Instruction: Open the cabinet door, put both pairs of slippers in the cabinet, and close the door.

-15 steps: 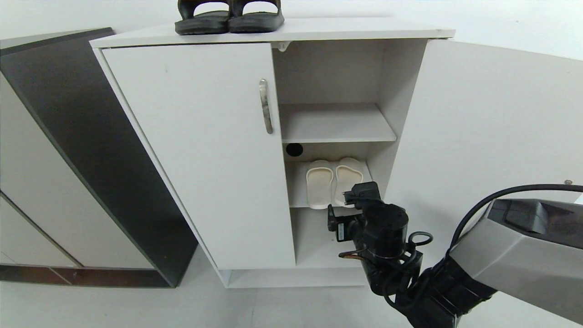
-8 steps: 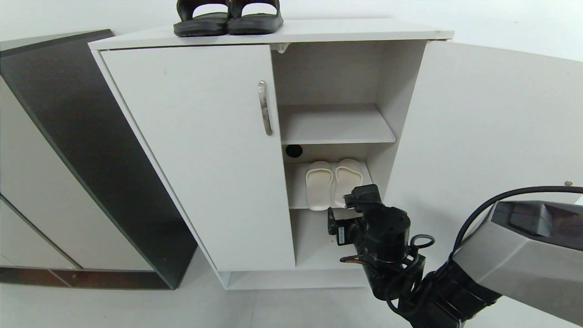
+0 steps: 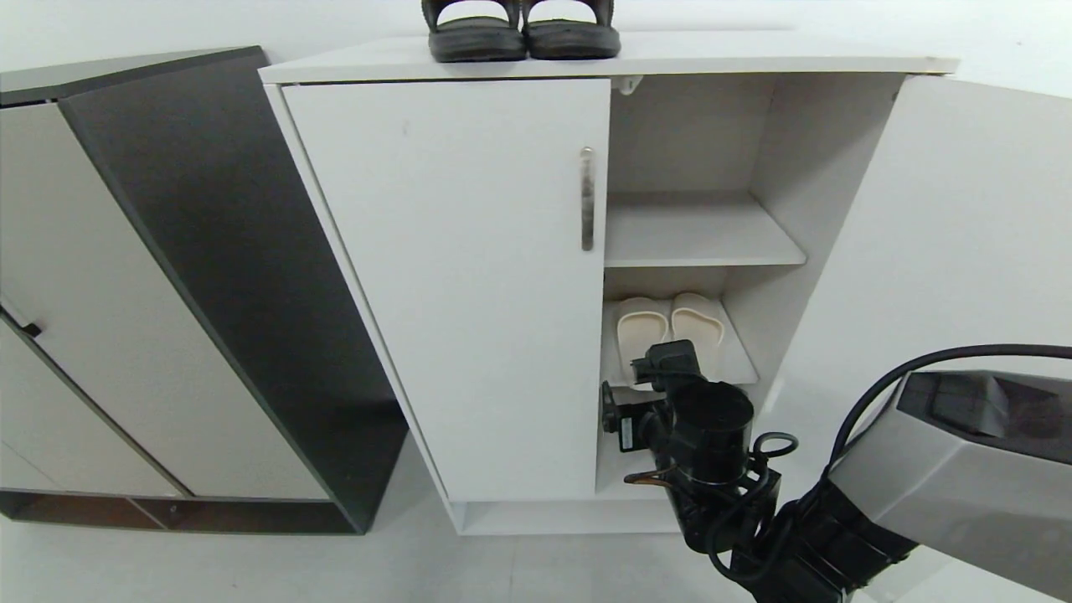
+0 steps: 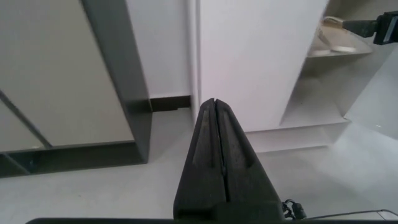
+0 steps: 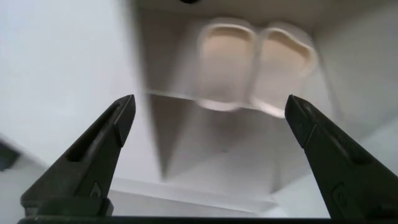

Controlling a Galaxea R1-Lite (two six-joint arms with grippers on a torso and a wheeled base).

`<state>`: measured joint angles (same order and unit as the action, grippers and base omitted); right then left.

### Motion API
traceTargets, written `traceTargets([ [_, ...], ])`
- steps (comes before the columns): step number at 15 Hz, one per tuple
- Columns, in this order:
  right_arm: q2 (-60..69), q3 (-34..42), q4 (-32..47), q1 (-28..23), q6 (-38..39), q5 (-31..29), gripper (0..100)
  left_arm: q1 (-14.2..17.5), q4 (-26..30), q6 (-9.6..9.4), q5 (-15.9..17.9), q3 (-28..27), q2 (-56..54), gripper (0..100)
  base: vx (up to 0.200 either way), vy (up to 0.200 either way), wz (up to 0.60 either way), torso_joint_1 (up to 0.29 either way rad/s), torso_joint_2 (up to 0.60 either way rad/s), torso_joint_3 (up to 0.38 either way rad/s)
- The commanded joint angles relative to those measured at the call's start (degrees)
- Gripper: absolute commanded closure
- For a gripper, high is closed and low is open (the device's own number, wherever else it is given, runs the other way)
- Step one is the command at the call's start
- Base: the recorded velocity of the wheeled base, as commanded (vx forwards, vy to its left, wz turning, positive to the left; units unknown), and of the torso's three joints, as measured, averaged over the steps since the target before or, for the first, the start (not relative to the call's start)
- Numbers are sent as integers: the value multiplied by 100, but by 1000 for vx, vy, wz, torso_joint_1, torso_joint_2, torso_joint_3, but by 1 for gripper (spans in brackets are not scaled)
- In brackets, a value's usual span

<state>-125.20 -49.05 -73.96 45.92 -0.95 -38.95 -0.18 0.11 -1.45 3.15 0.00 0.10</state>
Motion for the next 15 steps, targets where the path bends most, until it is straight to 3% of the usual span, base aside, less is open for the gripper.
traceTargets([
  [1, -31, 1, -48, -31, -2, -7, 0, 1, -2, 4, 2, 0, -1, 100, 0, 200, 0, 7, 2, 2],
  [5, -40, 45, -163, -83, -89, 10, 0, 1, -2, -4, 2, 0, -1, 100, 0, 200, 0, -1, 6, 1],
  [9, -31, 247, -435, -92, -318, 327, 0, 1, -2, -4, 2, 0, -1, 100, 0, 0, 0, 0, 0, 0],
  [15, -57, 309, -628, -83, -459, 344, 0, 1, -2, -22, 2, 0, -1, 100, 0, 0, 0, 0, 0, 0],
])
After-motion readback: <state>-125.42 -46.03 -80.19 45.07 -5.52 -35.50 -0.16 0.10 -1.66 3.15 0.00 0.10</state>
